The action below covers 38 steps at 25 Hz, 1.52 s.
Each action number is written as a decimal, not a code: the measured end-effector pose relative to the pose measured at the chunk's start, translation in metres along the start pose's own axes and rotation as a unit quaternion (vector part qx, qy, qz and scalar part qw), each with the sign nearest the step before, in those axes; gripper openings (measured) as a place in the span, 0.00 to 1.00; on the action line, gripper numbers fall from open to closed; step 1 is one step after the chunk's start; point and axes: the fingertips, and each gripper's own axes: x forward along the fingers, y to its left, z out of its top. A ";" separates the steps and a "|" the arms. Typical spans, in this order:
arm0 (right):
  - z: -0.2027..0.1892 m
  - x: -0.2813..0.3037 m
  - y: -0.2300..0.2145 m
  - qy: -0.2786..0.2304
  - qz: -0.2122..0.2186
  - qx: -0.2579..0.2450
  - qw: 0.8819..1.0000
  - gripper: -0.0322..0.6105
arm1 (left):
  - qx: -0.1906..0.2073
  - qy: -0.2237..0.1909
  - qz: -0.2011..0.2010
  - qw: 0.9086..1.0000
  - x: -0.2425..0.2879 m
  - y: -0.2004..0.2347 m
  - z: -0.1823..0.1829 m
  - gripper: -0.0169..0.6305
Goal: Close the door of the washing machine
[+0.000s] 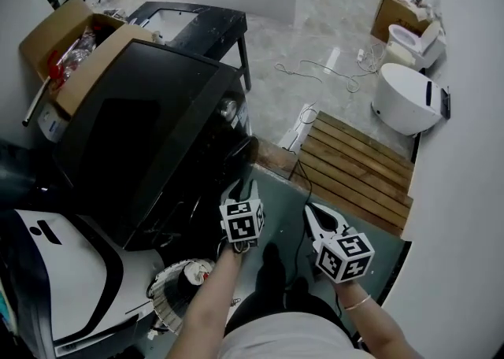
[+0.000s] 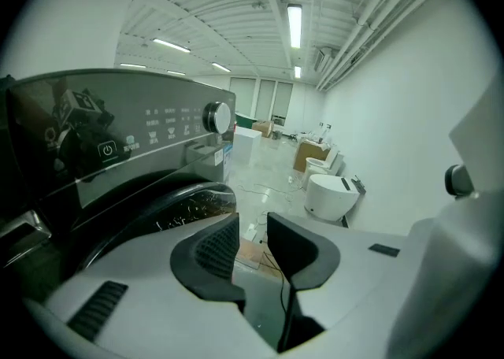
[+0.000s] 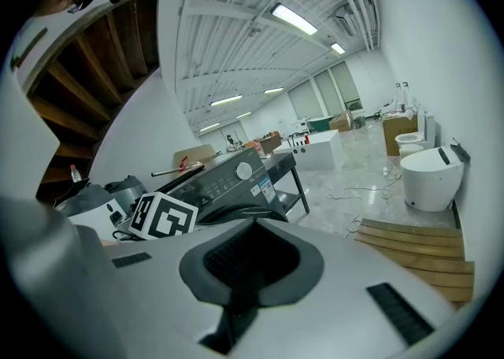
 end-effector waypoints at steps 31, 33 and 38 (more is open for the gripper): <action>0.024 -0.097 0.009 -0.076 -0.023 -0.034 0.996 0.06 | 0.064 -0.119 -0.079 0.988 -0.170 -0.080 0.032 0.07; 0.025 -0.099 0.008 -0.078 -0.025 -0.037 0.996 0.06 | 0.062 -0.123 -0.078 0.987 -0.176 -0.078 0.031 0.07; 0.027 -0.102 0.009 -0.080 -0.028 -0.050 0.995 0.06 | 0.053 -0.130 -0.077 0.987 -0.186 -0.072 0.033 0.06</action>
